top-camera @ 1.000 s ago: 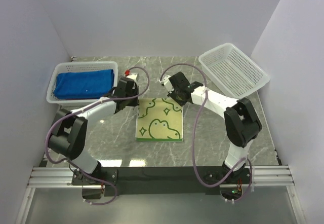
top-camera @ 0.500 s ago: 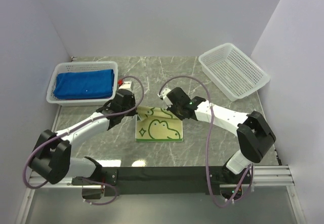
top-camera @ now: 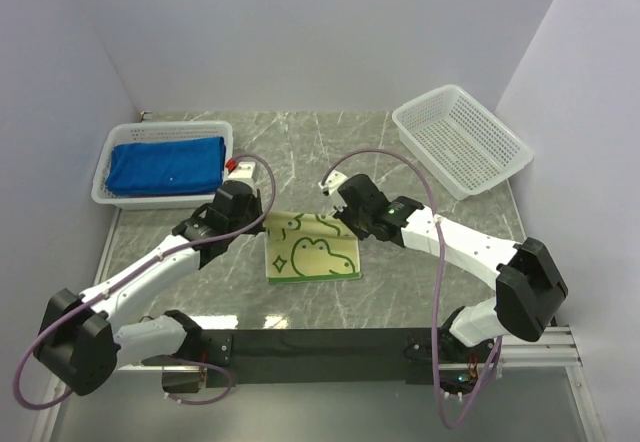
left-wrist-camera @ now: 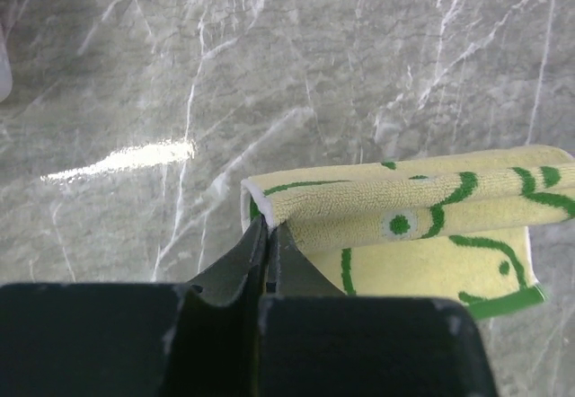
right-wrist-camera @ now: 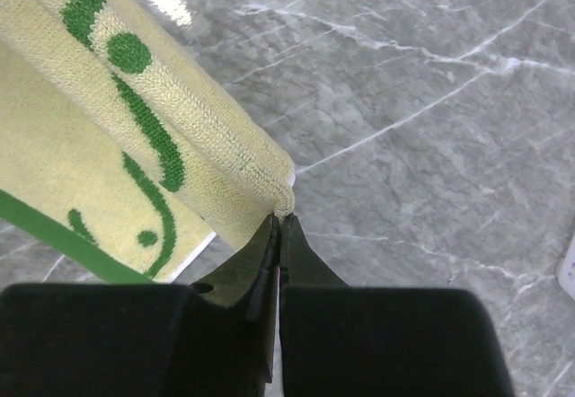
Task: Fold and stack the towels
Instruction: Fold the towel
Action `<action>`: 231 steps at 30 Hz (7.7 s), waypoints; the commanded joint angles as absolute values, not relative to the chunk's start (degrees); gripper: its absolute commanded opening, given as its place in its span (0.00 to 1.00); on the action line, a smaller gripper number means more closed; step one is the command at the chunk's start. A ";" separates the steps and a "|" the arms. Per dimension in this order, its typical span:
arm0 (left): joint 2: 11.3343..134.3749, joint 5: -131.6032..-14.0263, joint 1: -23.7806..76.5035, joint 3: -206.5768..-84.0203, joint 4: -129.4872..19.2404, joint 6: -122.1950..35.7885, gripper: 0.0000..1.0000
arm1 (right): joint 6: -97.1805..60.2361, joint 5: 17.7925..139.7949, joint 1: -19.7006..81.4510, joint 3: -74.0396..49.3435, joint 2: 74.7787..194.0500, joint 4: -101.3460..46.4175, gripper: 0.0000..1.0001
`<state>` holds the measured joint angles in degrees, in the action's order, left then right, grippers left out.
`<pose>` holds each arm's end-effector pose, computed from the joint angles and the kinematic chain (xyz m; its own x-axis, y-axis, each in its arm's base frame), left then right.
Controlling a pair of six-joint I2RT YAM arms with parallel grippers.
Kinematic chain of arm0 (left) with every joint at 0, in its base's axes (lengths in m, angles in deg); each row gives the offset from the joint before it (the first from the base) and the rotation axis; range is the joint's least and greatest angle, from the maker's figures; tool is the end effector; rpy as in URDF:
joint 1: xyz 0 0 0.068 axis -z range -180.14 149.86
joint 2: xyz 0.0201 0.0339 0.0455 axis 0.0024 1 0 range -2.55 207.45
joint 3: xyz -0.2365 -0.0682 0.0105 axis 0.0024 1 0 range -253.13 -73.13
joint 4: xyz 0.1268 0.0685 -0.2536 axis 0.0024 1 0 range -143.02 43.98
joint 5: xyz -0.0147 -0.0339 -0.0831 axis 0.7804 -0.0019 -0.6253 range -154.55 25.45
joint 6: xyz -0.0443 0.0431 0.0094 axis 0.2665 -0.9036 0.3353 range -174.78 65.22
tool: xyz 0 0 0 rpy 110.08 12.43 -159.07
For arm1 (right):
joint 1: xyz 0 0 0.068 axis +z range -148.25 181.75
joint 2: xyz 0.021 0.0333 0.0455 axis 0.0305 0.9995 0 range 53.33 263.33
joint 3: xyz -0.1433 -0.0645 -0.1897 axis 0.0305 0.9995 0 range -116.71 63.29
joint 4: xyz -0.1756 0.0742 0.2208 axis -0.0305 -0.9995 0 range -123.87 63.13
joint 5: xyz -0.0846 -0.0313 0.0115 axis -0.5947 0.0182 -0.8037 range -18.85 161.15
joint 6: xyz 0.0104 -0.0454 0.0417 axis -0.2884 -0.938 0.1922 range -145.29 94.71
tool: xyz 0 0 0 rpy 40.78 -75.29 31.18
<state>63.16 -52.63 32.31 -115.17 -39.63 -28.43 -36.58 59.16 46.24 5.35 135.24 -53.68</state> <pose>0.2557 -0.1508 0.2002 -0.6270 -0.1161 -0.7703 0.1199 0.9627 -0.2427 0.2498 0.2315 0.1965 -0.4261 -0.6872 -0.5884 -0.6886 0.6682 -0.2817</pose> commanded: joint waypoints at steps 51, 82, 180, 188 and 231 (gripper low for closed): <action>54.92 -41.72 40.29 -109.75 -34.73 -14.69 0.01 | -38.91 56.66 50.09 2.74 140.34 -59.66 0.00; 79.05 -46.53 29.47 -131.42 -28.69 -15.07 0.74 | -23.47 61.01 35.15 -13.14 151.79 -54.74 0.54; 117.06 -78.62 23.94 -161.73 -3.54 -68.32 0.43 | -26.60 69.57 34.97 10.38 124.08 -47.96 0.93; 118.47 -80.46 24.03 -160.41 -3.80 -68.93 0.35 | -35.03 69.66 34.80 5.82 132.16 -47.00 0.92; 121.55 -82.04 24.03 -159.53 -4.94 -68.76 0.01 | -63.61 98.58 21.44 -38.14 179.63 -72.57 0.52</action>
<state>117.30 -80.80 23.28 -161.51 -3.79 -68.17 -62.32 97.59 21.32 -34.88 178.10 -69.96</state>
